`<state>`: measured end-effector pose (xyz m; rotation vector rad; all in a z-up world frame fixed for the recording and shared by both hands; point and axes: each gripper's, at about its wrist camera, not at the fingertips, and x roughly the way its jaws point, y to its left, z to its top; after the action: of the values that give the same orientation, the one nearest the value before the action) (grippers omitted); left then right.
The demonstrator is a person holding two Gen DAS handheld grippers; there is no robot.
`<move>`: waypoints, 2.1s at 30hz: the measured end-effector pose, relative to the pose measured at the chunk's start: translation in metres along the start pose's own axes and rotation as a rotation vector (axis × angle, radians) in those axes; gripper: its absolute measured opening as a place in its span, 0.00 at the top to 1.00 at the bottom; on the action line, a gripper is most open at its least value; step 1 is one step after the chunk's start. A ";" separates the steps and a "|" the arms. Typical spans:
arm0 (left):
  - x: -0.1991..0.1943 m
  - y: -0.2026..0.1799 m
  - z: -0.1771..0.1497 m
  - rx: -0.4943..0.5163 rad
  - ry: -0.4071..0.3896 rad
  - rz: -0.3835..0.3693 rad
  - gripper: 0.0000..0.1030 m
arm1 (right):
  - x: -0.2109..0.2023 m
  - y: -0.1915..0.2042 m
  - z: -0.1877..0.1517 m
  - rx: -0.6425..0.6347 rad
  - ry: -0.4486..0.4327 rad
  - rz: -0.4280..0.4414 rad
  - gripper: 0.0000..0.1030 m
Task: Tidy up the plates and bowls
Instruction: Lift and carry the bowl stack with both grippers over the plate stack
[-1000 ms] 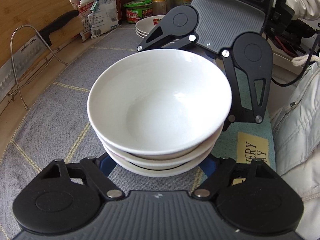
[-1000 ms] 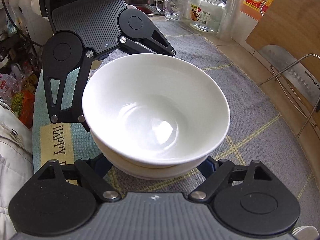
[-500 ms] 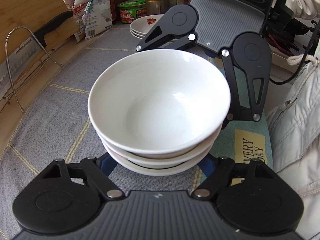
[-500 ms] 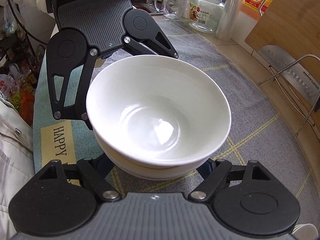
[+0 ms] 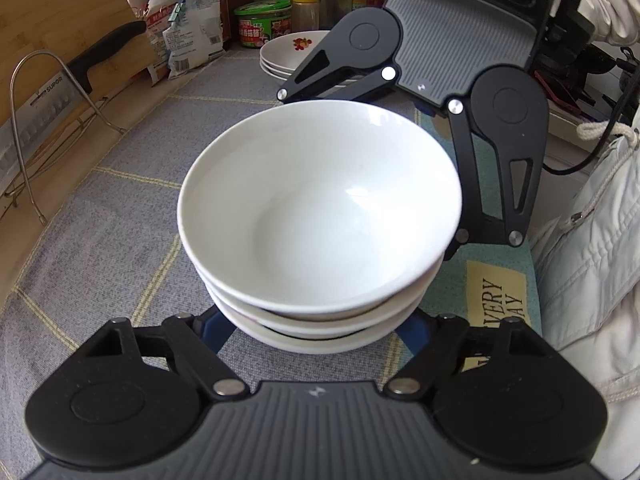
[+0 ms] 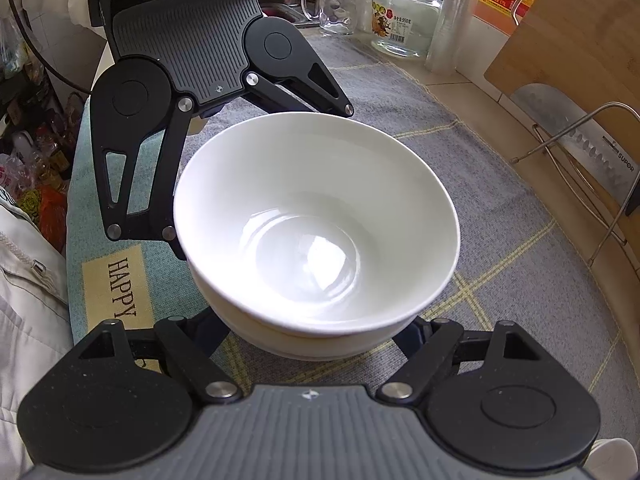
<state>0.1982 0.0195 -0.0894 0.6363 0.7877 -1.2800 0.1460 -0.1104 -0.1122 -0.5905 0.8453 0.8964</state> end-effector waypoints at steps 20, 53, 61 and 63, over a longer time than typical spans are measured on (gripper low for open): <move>-0.002 -0.024 0.045 -0.060 0.020 0.047 0.20 | -0.048 -0.009 -0.017 -0.052 -0.007 0.039 0.16; 0.082 -0.020 0.210 0.070 -0.010 0.025 0.20 | -0.153 -0.126 -0.113 0.011 -0.001 -0.052 0.16; 0.119 -0.017 0.234 0.108 0.011 -0.006 0.20 | -0.159 -0.147 -0.135 0.049 0.028 -0.101 0.16; 0.126 -0.018 0.236 0.115 0.018 -0.014 0.20 | -0.156 -0.152 -0.140 0.061 0.036 -0.104 0.16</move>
<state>0.2302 -0.2445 -0.0513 0.7363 0.7379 -1.3413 0.1676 -0.3593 -0.0442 -0.5933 0.8637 0.7646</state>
